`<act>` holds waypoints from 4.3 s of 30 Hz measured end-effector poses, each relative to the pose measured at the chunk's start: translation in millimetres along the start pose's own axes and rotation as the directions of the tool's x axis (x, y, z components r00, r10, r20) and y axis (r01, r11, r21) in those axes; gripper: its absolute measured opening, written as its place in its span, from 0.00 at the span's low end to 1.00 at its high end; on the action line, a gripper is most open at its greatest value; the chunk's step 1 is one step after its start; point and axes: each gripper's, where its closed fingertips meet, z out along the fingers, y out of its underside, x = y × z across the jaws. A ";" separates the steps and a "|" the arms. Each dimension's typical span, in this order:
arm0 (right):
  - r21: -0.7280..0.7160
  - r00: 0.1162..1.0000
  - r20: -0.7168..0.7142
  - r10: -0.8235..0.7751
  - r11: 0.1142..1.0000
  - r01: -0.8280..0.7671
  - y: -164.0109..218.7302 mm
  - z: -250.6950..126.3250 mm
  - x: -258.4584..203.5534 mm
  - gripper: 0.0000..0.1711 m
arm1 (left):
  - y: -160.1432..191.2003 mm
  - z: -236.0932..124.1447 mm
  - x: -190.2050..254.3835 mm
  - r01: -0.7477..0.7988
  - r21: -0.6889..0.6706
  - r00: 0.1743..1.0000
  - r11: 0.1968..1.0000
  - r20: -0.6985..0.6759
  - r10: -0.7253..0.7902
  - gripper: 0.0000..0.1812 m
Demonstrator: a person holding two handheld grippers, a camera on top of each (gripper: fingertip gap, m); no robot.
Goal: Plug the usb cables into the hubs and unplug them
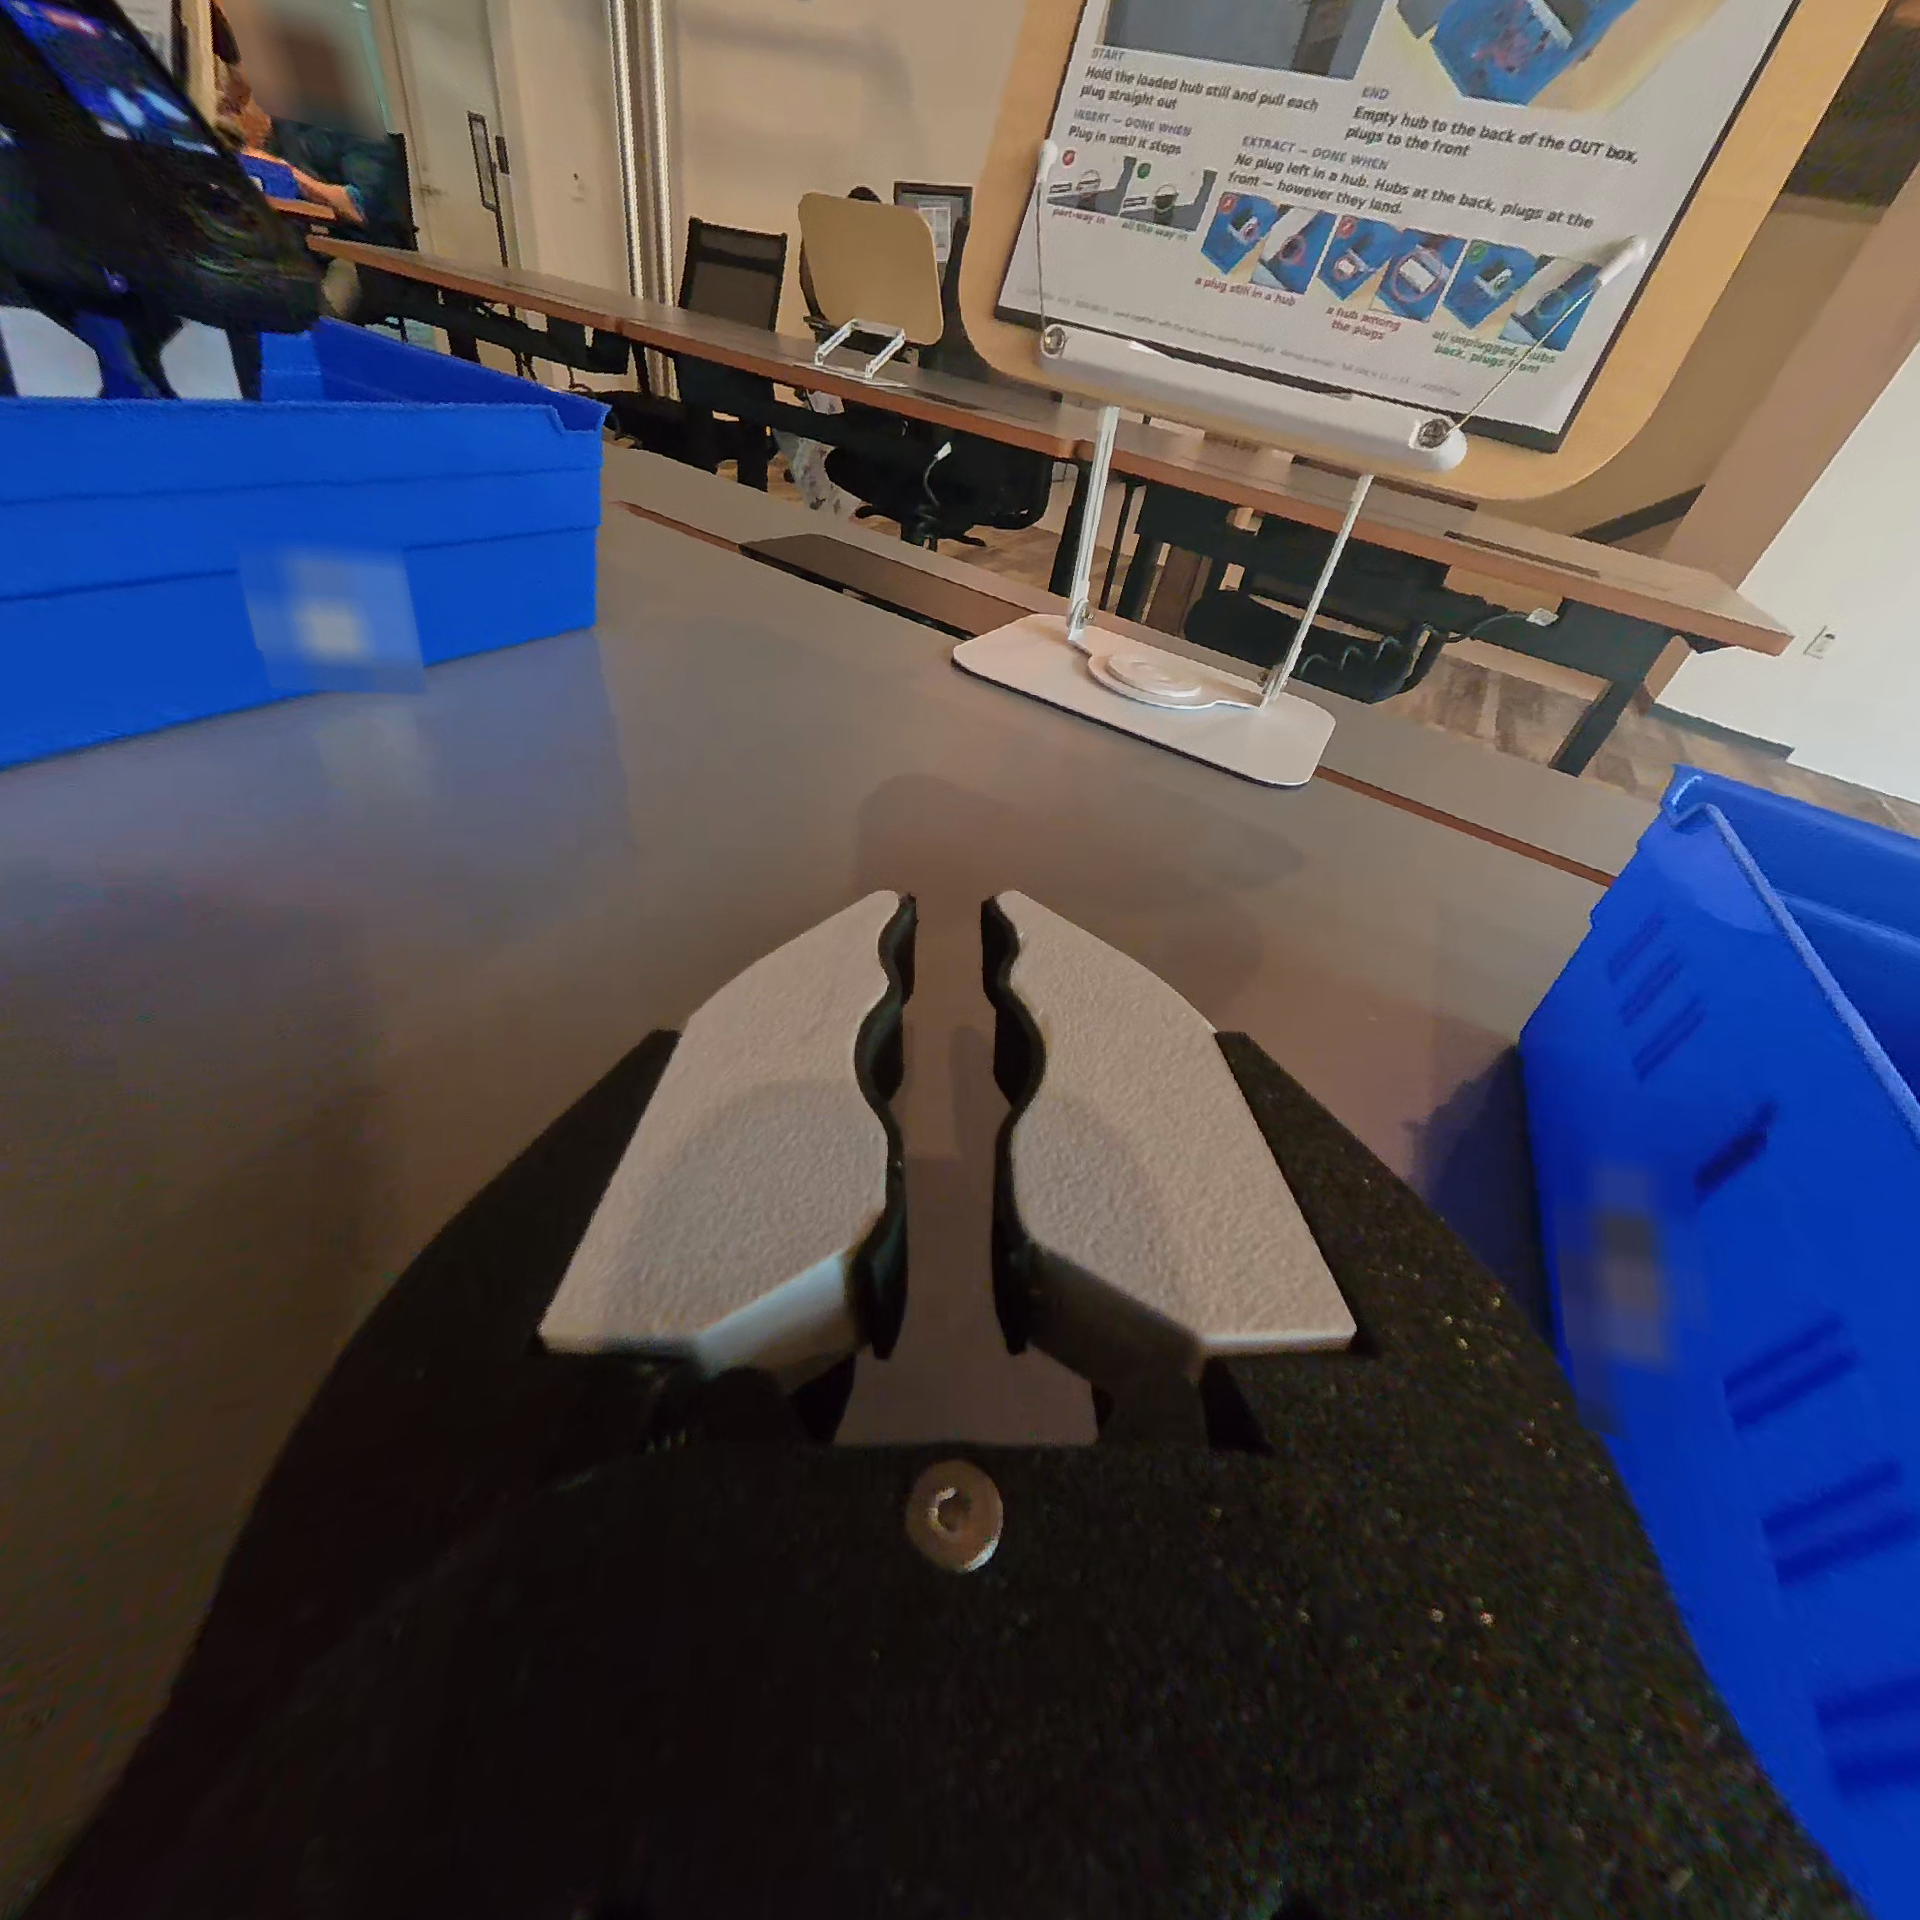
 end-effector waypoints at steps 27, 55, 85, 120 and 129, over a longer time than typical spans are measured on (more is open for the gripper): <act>-0.020 0.999 0.046 0.010 1.000 -0.009 3.3 1.9 -5.2 0.06 | -15.4 -85.3 -19.1 0.046 0.601 0.907 0.798 0.310 -0.286 0.20; 0.075 0.766 0.446 0.463 0.834 -0.547 -97.1 -41.2 -37.3 0.31 | -317.8 -248.9 106.0 -0.431 0.821 0.525 0.373 0.565 -0.637 0.20; 0.428 0.701 0.712 -0.043 0.818 -0.385 -151.7 -125.1 -54.0 0.07 | -299.5 -301.8 203.4 0.076 0.897 0.996 -0.435 -0.084 0.001 0.29; 0.291 0.804 0.536 -0.255 0.951 0.107 -106.7 -90.1 -64.5 0.20 | -311.3 -273.1 190.7 -0.156 0.942 0.981 -0.298 0.114 -0.155 0.06; 0.271 0.678 0.649 -0.344 0.938 0.216 -82.2 -96.6 -96.8 0.05 | -333.3 -261.2 217.2 -0.164 0.959 0.986 -0.230 0.169 0.004 0.06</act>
